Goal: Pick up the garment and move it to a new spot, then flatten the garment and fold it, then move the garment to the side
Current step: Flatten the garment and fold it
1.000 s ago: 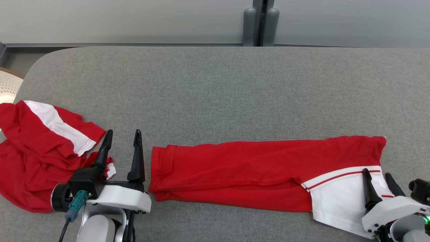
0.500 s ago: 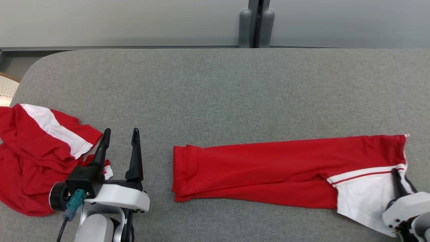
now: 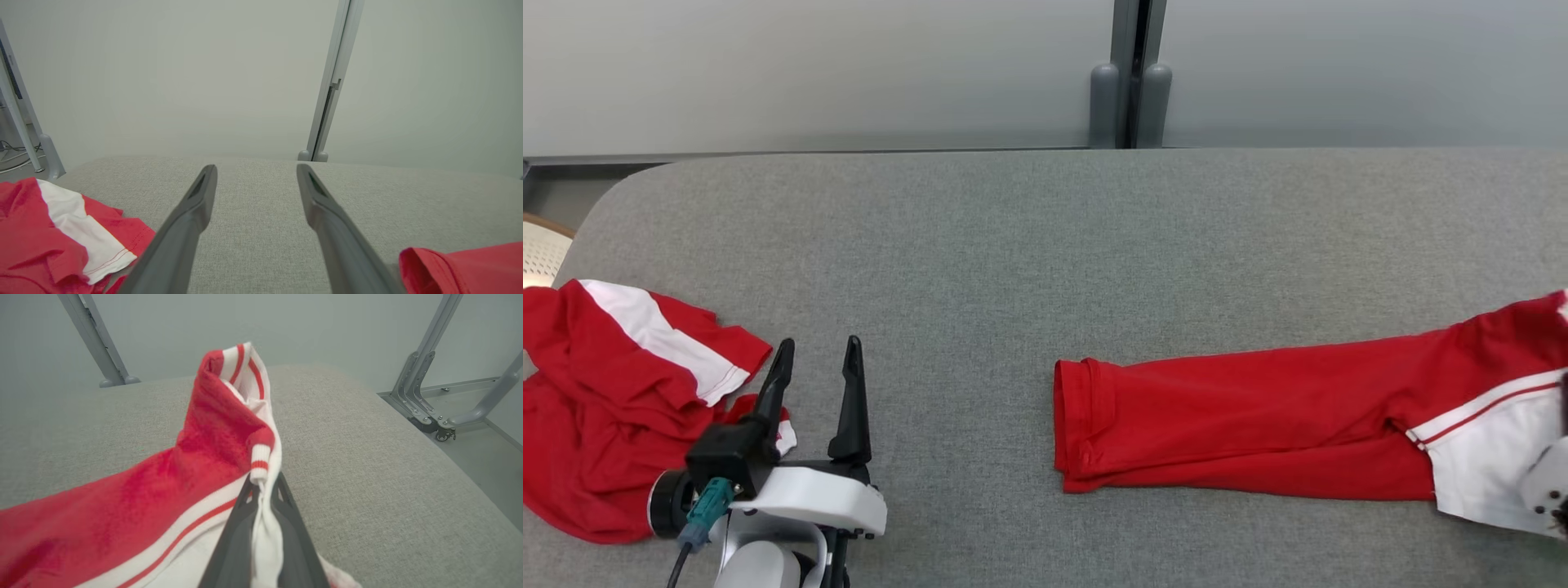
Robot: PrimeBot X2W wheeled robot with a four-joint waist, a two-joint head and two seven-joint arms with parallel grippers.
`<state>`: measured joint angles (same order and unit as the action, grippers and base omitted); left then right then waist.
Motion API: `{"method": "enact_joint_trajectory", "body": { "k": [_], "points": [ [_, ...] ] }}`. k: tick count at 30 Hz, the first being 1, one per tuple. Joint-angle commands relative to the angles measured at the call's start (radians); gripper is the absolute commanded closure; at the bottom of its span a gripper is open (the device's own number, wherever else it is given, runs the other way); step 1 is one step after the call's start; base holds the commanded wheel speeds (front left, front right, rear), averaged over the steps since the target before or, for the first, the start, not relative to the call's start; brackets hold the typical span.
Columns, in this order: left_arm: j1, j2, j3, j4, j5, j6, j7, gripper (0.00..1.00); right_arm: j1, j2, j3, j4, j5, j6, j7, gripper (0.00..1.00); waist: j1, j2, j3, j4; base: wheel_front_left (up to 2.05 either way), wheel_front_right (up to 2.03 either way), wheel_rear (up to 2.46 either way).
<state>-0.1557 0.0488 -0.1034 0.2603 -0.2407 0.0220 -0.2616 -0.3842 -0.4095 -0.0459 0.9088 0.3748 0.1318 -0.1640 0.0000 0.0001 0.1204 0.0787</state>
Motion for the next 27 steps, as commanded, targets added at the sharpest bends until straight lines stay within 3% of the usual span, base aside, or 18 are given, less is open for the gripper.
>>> {"method": "enact_joint_trajectory", "body": {
  "k": [1,8,18,21,27],
  "points": [
    [0.012,0.003,0.005,0.005,-0.006,0.004,-0.005,0.00,-0.007,0.012,0.015,-0.017,-0.002,-0.002,0.010,1.00,0.0000,-0.0001,-0.024,-0.011,0.00,0.00,0.00],
    [0.055,0.003,0.012,0.022,-0.014,0.000,-0.005,0.00,0.012,0.098,0.106,-0.192,0.045,-0.002,0.120,1.00,0.0000,-0.0001,-0.094,-0.039,0.00,0.00,0.00],
    [0.064,0.004,-0.005,0.021,-0.015,-0.003,-0.005,0.00,0.081,0.296,0.250,-0.552,0.141,-0.001,0.328,1.00,0.0000,-0.0001,-0.088,-0.012,0.00,0.00,0.00],
    [0.058,0.004,-0.012,0.026,-0.016,-0.005,-0.005,0.00,0.105,0.336,0.289,-0.594,0.167,-0.001,0.355,1.00,0.0000,-0.0001,-0.079,0.008,0.00,0.00,0.00],
    [0.047,0.003,-0.041,0.032,-0.030,0.001,-0.005,0.00,0.131,0.358,0.372,-0.557,0.247,-0.001,0.289,1.00,0.0000,-0.0001,-0.063,0.059,0.00,0.00,0.00]
  ]
}}
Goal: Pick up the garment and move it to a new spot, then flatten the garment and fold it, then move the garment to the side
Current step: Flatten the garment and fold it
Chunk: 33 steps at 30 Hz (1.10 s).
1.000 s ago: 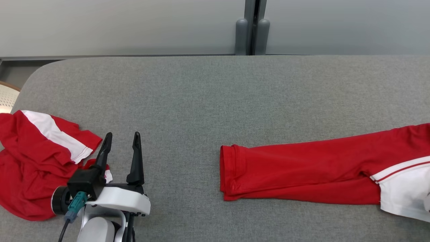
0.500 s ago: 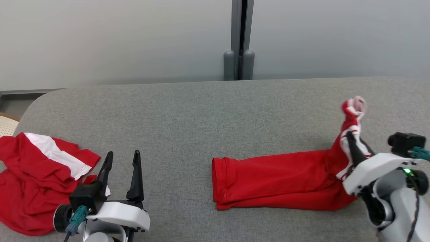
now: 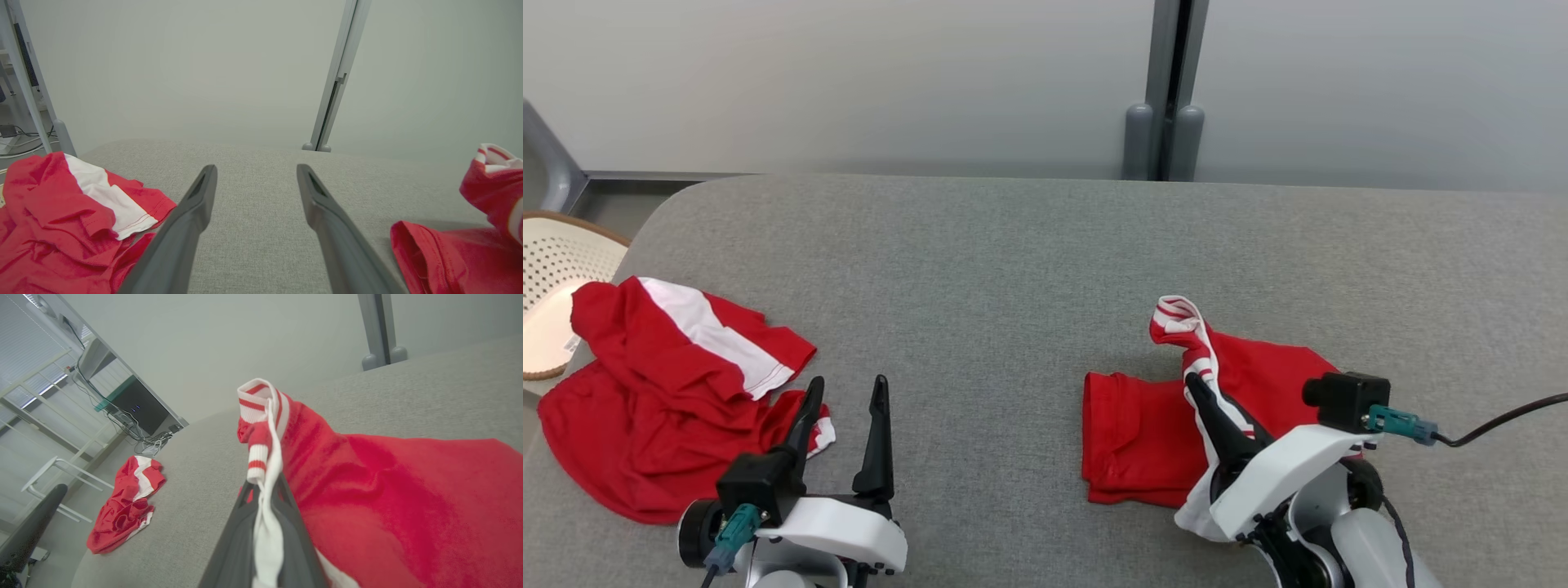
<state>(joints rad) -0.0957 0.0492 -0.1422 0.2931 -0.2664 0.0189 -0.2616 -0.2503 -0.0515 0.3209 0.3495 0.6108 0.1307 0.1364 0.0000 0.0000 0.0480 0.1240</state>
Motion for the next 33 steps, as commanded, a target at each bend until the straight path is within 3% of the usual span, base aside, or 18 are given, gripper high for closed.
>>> {"method": "enact_joint_trajectory", "body": {
  "k": [1,6,16,17,18,27,30,33],
  "points": [
    [-0.015,0.003,-0.008,-0.001,-0.006,0.006,-0.005,0.00,-0.009,0.000,0.024,0.018,0.039,0.000,-0.028,1.00,0.0000,0.0000,0.014,0.022,0.00,0.00,0.00],
    [-0.021,0.003,-0.034,0.003,-0.016,0.017,-0.005,0.00,-0.067,0.000,0.102,0.130,0.179,0.000,-0.130,1.00,0.0000,0.0000,0.034,0.062,0.00,0.00,0.00],
    [-0.017,0.003,-0.058,0.011,-0.012,0.026,-0.005,0.00,-0.149,0.000,0.257,0.270,0.300,0.000,-0.236,1.00,0.0000,0.0000,0.048,0.085,0.00,0.00,0.00],
    [-0.018,0.003,-0.061,0.012,-0.011,0.029,-0.005,0.00,-0.157,0.000,0.271,0.282,0.305,0.000,-0.254,0.63,0.0000,0.0000,0.049,0.085,0.00,0.00,0.00],
    [-0.020,0.003,-0.065,0.013,-0.013,0.029,-0.005,0.00,-0.162,0.000,0.290,0.290,0.331,0.000,-0.258,0.00,0.0000,0.0000,0.049,0.085,0.00,0.00,0.00],
    [-0.032,0.003,-0.071,0.017,-0.017,0.036,-0.005,0.00,-0.190,-0.001,0.549,0.120,0.572,0.000,-0.251,0.00,0.0000,0.0000,0.041,0.062,0.00,0.00,0.00],
    [-0.028,0.003,-0.065,0.017,-0.014,0.037,-0.005,0.00,-0.218,-0.003,0.569,0.120,0.585,0.000,-0.283,0.00,0.0000,0.0000,0.031,0.049,0.00,0.00,0.00],
    [-0.017,0.003,-0.055,0.012,-0.012,0.036,-0.005,0.00,-0.261,-0.003,0.552,0.170,0.527,0.000,-0.323,0.00,0.0000,0.0000,0.021,0.032,0.00,0.00,0.00]
  ]
}}
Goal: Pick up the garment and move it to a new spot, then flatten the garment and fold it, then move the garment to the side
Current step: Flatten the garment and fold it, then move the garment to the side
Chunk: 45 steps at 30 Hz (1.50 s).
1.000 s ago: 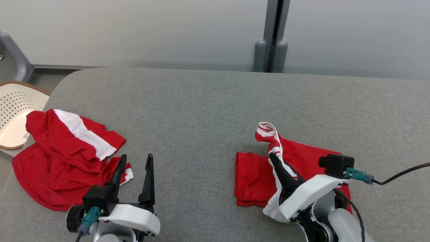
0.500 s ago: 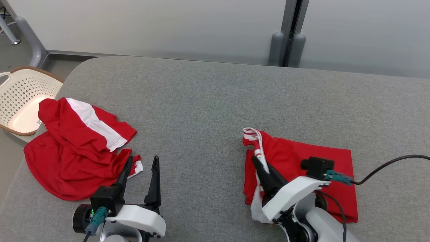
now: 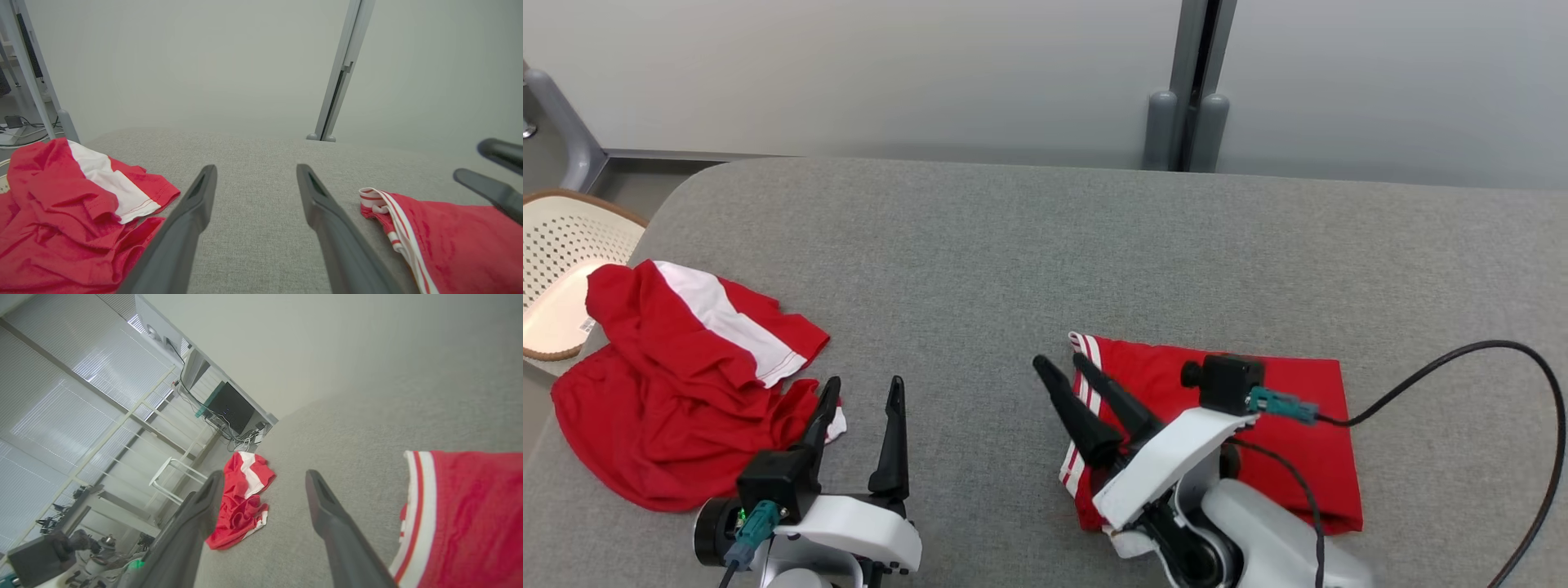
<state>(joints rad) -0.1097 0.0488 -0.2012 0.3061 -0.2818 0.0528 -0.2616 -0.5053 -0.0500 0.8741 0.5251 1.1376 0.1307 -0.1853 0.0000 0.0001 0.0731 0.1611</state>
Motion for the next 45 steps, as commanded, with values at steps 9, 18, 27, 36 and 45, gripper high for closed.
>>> {"method": "enact_joint_trajectory", "body": {
  "k": [9,18,27,36,45],
  "points": [
    [-0.001,0.004,0.020,-0.040,-0.004,-0.002,-0.005,0.00,-0.067,-0.169,-0.180,0.119,-0.380,0.000,-0.081,0.00,0.0000,-0.0001,-0.014,-0.062,0.00,0.00,0.00],
    [0.000,0.004,0.021,-0.085,0.026,0.006,-0.005,0.00,0.180,-0.193,-0.575,-0.113,-0.775,0.000,-0.079,0.00,0.0000,-0.0001,0.000,-0.110,0.00,0.00,0.00],
    [0.022,0.004,0.031,-0.097,0.090,0.014,-0.005,0.00,0.375,-0.101,-0.749,-0.280,-0.970,0.000,-0.079,0.00,0.0000,-0.0001,0.005,-0.134,0.00,0.00,0.00],
    [0.057,0.004,0.023,-0.131,0.090,0.020,-0.005,0.00,0.438,-0.035,-0.817,-0.339,-1.026,0.000,-0.079,0.00,0.0000,-0.0001,-0.005,-0.132,0.00,0.00,0.00],
    [0.065,0.004,0.018,-0.148,0.088,0.036,-0.005,0.00,0.442,-0.019,-0.814,-0.333,-1.026,0.000,-0.079,0.00,0.0000,-0.0001,-0.011,-0.120,0.00,0.00,0.00]
  ]
}}
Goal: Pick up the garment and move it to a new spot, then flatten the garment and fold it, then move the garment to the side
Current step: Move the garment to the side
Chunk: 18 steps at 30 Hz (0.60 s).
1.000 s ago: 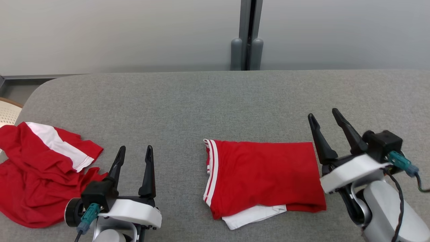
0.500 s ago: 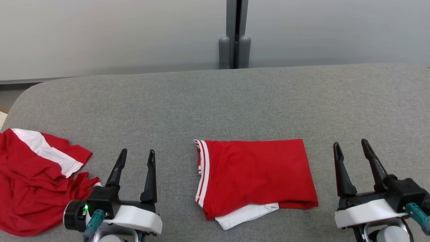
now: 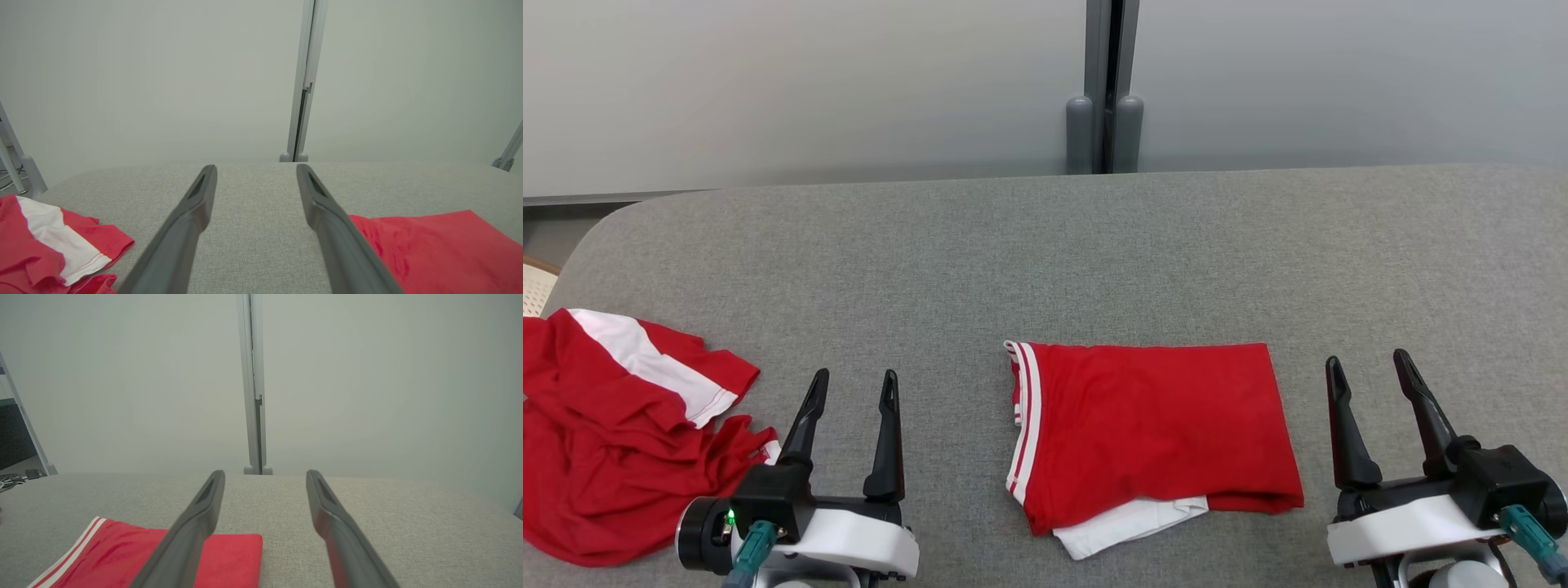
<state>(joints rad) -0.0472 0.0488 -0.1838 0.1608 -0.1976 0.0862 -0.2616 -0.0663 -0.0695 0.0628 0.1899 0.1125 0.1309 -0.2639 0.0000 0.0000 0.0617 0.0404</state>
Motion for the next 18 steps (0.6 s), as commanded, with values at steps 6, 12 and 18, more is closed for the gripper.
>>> {"method": "enact_joint_trajectory", "body": {
  "k": [6,12,18],
  "points": [
    [-0.005,0.004,-0.005,0.011,0.007,-0.004,-0.005,0.00,-0.008,0.005,-0.006,0.033,0.019,0.000,-0.001,0.00,0.0000,0.0000,0.017,0.009,0.00,0.00,0.00],
    [-0.034,0.004,-0.026,0.024,0.006,-0.004,-0.005,0.00,-0.031,0.007,0.001,0.121,0.068,0.000,-0.001,0.00,0.0000,0.0000,0.059,0.028,0.00,0.00,0.00],
    [-0.066,0.004,-0.053,0.032,0.011,-0.001,-0.005,0.00,-0.095,0.013,0.024,0.291,0.149,0.000,0.003,0.00,0.0000,0.0000,0.114,0.056,0.00,0.00,0.00]
  ]
}}
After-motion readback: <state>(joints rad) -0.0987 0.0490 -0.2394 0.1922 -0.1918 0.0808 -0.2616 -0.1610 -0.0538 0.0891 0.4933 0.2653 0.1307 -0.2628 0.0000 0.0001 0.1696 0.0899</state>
